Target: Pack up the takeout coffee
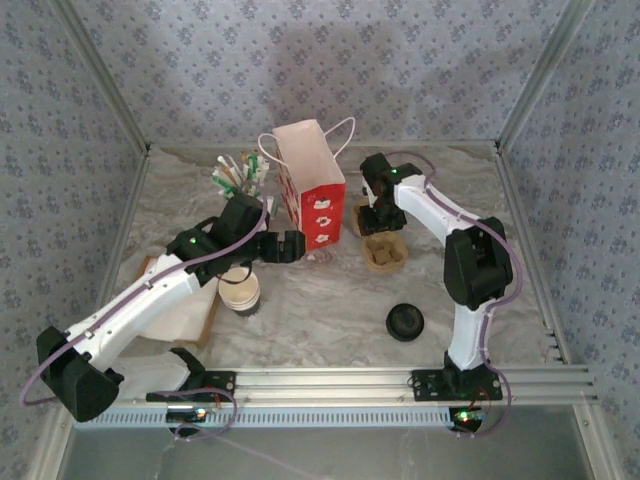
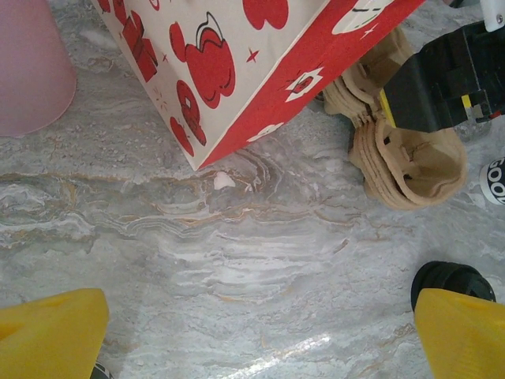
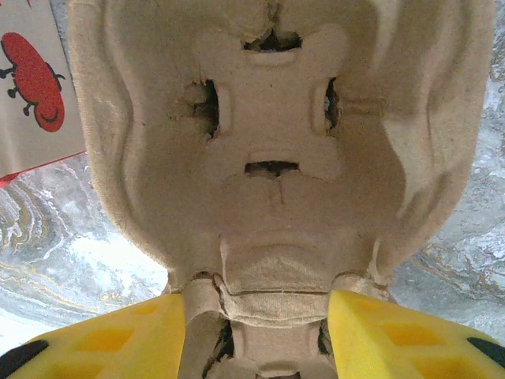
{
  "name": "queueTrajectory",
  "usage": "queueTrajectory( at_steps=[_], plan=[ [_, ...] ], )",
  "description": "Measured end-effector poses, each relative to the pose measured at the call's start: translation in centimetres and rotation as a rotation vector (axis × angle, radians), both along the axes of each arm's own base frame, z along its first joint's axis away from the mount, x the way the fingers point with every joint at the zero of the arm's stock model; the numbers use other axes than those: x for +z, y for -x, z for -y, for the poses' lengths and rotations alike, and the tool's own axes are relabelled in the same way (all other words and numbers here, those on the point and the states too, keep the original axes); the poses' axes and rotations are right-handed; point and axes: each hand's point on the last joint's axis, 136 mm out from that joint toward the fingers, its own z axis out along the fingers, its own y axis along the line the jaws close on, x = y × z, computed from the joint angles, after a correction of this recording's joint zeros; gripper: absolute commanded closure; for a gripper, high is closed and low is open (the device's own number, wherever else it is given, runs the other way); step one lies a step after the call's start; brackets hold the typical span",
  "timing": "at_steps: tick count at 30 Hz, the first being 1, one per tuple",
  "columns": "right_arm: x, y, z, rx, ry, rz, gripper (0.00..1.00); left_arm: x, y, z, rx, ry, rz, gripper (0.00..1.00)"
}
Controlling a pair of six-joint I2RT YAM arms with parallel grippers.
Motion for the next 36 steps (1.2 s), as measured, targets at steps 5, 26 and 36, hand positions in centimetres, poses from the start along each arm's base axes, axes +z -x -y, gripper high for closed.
queueTrajectory(
  at_steps=[5, 26, 36],
  plan=[
    [-0.4, -0.1, 0.0, 0.002, 0.010, -0.013, 0.49, -0.2, 0.0, -0.1, 0.000, -0.003, -0.004, 0.01],
    [-0.8, -0.6, 0.5, -0.008, 0.033, -0.029, 0.51, -0.7, -0.1, -0.3, 0.007, -0.005, -0.014, 0.01],
    [-1.5, -0.6, 0.6, -0.011, 0.040, -0.044, 0.55, -0.6, -0.1, -0.2, -0.002, 0.000, -0.012, 0.01]
  ],
)
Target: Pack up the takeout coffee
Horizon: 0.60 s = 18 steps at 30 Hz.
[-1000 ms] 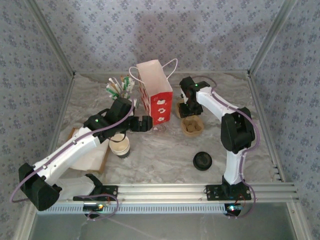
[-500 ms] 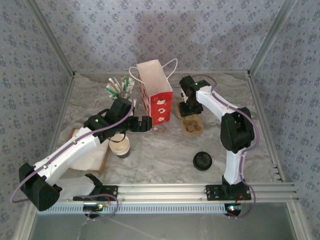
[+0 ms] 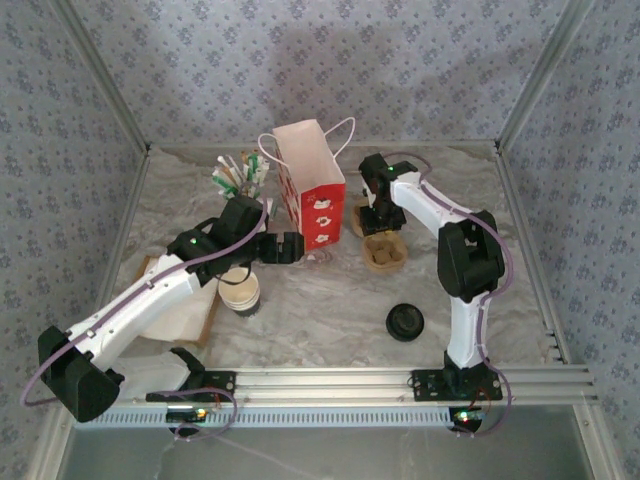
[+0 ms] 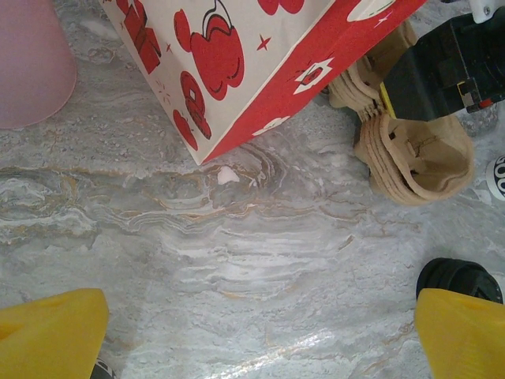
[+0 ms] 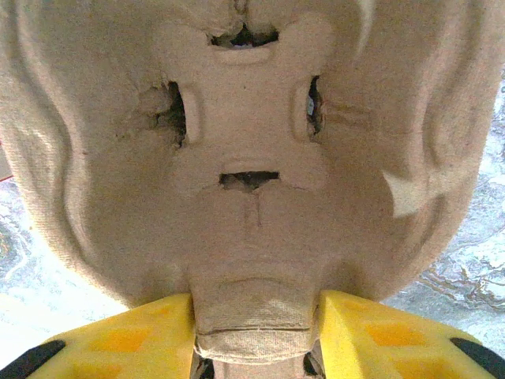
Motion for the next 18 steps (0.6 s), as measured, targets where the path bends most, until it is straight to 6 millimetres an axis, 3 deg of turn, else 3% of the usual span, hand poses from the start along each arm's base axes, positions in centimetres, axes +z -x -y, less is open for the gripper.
queueTrajectory(
  at_steps=[18],
  plan=[
    [0.47, 0.04, 0.10, -0.003, -0.007, 0.004, 0.64, 0.03, -0.17, 0.12, 0.000, 0.005, 0.003, 0.01]
  ],
)
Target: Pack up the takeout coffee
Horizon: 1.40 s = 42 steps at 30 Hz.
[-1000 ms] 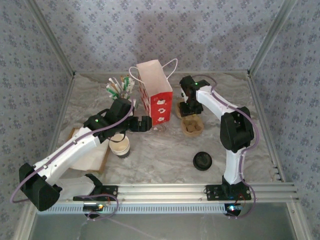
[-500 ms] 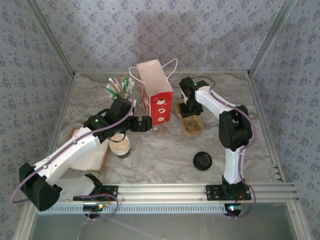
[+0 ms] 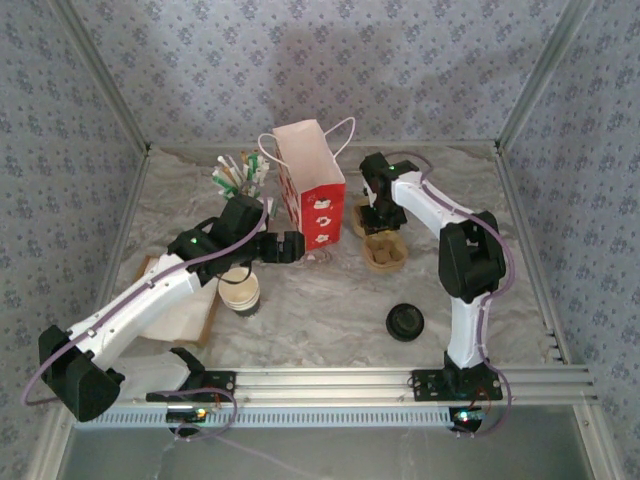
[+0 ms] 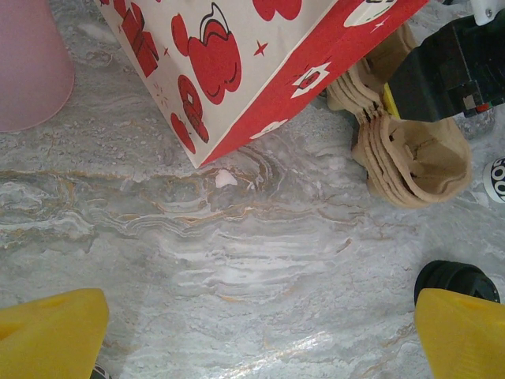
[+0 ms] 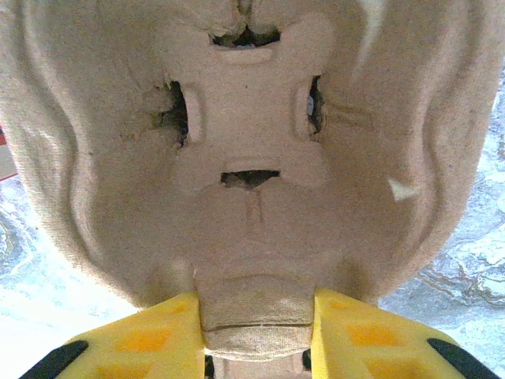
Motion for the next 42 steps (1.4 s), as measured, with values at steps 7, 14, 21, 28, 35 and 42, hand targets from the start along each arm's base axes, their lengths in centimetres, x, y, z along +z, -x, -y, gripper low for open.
queueTrajectory(
  at_steps=[7, 14, 21, 28, 35, 42],
  plan=[
    [1.6, 0.0, 0.1, -0.003, -0.019, 0.029, 0.64, 0.0, 0.0, 0.0, 0.000, 0.000, 0.000, 0.01],
    [2.0, 0.2, 0.2, -0.008, -0.038, 0.034, 0.59, 0.0, 0.0, 0.0, -0.001, 0.003, -0.002, 0.01],
    [1.5, 0.5, 0.0, -0.010, -0.051, 0.019, 0.48, 0.0, 0.1, 0.1, -0.002, 0.006, -0.005, 0.01],
    [1.5, 0.5, 0.0, -0.010, -0.052, 0.019, 0.49, 0.0, 0.1, 0.1, -0.002, 0.006, -0.005, 0.01],
    [0.9, 0.5, 0.0, -0.010, -0.045, 0.005, 0.49, -0.2, 0.1, 0.1, -0.002, 0.005, -0.006, 0.01],
    [0.5, 0.5, 0.1, -0.010, -0.041, -0.004, 0.46, -0.5, 0.2, 0.0, -0.002, 0.000, -0.011, 0.00]
  ],
)
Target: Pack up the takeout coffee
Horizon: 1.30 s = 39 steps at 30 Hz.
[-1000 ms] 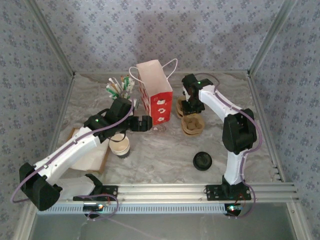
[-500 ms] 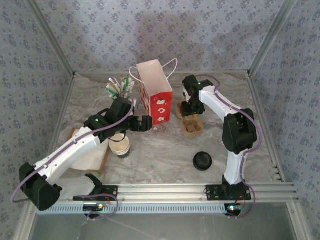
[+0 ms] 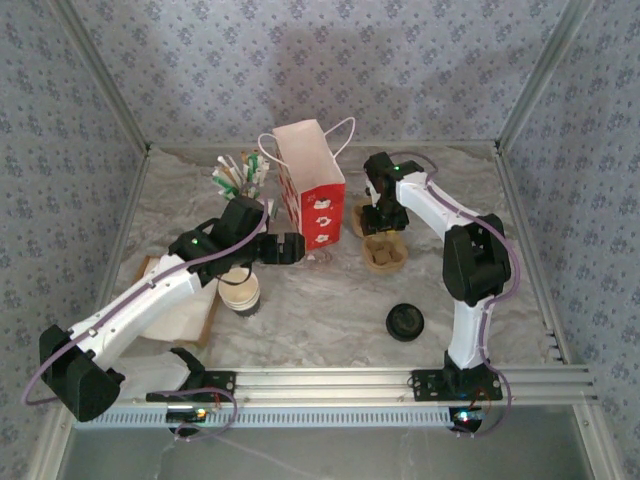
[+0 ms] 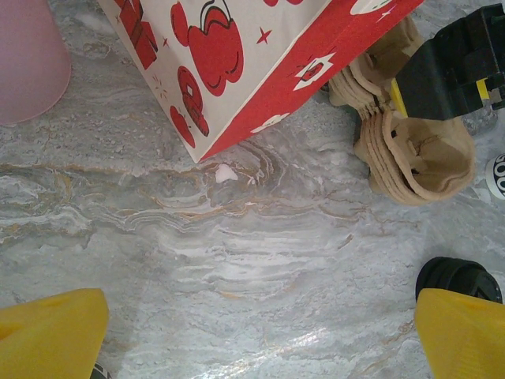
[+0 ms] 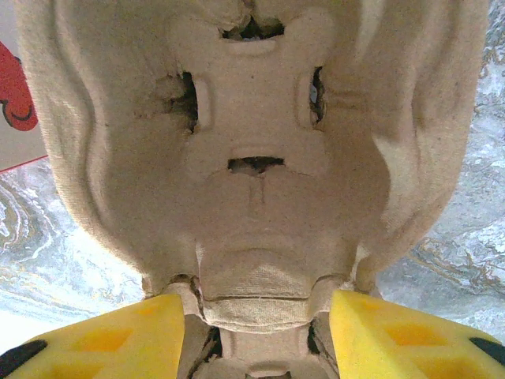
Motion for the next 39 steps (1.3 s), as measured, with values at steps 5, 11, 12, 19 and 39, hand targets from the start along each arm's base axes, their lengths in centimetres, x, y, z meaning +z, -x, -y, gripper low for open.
queueTrajectory(
  at_steps=[5, 11, 12, 19, 39],
  plan=[
    [-0.4, -0.1, 0.0, 0.000, 0.003, -0.008, 0.48, 0.0, 0.0, 0.0, 0.000, 0.000, 0.000, 0.01],
    [-0.9, -0.2, -0.1, 0.000, 0.008, -0.019, 0.53, -0.1, 0.1, 0.5, -0.010, 0.027, -0.010, 0.14],
    [-0.8, -0.2, -0.1, 0.000, 0.008, -0.018, 0.54, -0.2, 0.2, 0.7, -0.014, 0.038, -0.016, 0.16],
    [-0.8, -0.2, -0.1, 0.000, 0.008, -0.018, 0.58, -2.7, 1.8, 4.9, -0.088, 0.075, -0.087, 0.23],
    [1.5, 0.0, 0.3, -0.012, -0.031, 0.022, 0.59, -7.3, 2.2, 12.3, -0.129, 0.143, -0.166, 0.38]
  ],
)
